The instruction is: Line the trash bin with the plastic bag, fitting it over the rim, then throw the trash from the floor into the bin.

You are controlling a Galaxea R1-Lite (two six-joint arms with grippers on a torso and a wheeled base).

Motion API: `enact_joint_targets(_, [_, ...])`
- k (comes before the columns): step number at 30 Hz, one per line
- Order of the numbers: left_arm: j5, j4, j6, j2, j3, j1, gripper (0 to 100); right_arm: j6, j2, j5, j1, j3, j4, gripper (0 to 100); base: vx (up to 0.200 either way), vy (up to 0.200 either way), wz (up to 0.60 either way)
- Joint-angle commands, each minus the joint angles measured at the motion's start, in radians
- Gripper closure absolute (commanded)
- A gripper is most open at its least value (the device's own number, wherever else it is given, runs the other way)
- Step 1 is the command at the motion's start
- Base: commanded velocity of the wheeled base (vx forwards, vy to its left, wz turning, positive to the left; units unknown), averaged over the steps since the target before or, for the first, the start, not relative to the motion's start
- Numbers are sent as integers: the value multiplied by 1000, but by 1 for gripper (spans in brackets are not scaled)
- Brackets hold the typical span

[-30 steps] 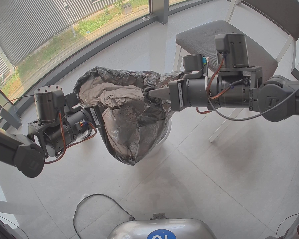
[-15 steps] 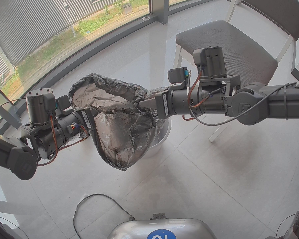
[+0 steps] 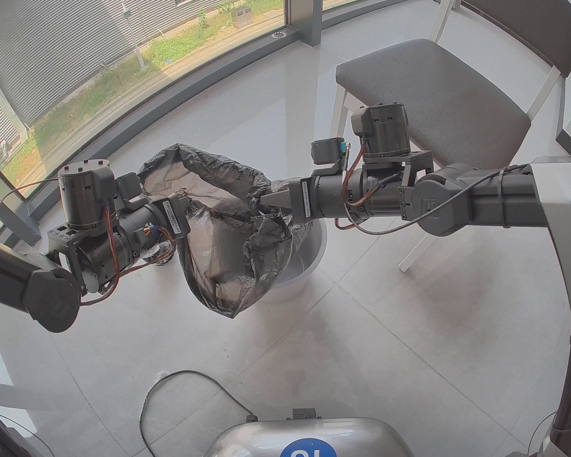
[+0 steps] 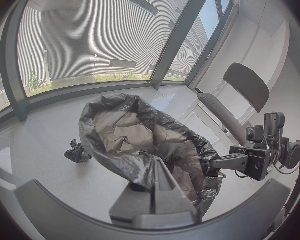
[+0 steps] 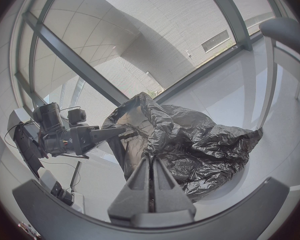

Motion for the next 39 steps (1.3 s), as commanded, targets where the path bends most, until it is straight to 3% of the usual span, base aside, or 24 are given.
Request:
enact_joint_targets(1, [0,0,1,32,-25,-2,100,33,69,4,-5,-40,-9,100,0,0,0])
enact_joint_targets(39, [0,0,1,78,-100,-11,100,154,251,4,15,-140,-103,100,0,0,0])
